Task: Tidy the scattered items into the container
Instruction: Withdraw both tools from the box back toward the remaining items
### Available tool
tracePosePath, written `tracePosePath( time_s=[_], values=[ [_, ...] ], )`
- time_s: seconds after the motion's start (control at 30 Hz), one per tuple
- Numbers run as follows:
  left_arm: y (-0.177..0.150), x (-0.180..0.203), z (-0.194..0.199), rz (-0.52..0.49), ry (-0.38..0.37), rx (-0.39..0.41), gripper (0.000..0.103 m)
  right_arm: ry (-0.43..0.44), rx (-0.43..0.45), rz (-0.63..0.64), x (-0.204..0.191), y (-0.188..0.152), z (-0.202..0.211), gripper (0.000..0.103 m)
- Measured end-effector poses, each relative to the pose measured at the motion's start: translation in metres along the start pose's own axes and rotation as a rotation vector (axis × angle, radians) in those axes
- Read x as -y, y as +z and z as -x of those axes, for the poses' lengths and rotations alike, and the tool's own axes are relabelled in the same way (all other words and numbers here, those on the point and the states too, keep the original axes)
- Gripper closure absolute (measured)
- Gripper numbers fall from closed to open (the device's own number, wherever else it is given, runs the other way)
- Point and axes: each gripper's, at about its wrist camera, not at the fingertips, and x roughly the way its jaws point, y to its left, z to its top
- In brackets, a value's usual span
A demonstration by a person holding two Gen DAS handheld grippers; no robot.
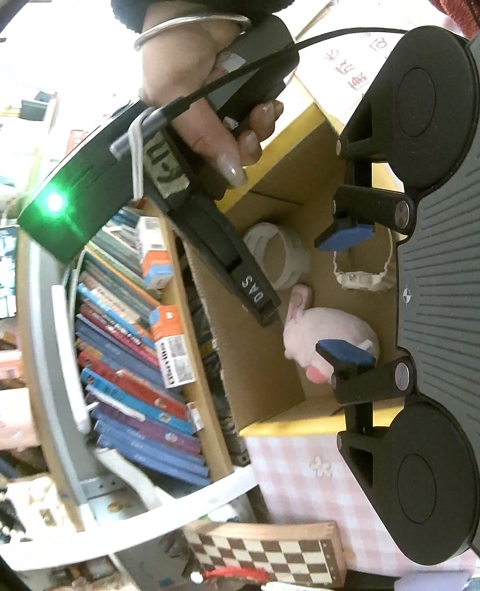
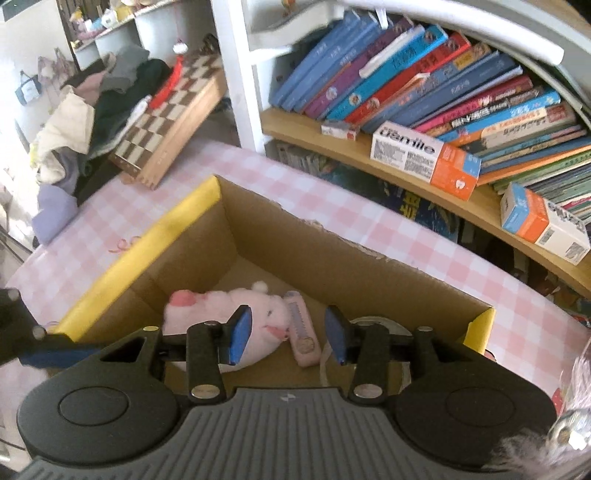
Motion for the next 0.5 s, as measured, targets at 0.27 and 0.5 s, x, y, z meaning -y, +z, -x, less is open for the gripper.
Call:
tracePosePath(
  time_s=[0.27,0.5],
  values=[
    [-0.019,0.004,0.043,0.019,-0.014,0.085,0.049,-0.022,0.053,0.012,-0.028,-0.017,0.041,0.061],
    [-0.046,0.006,0.078,0.053,-0.045,0.137,0.048,-0.087,0.108,0.046,-0.056,-0.051,0.084,0.061]
  ],
)
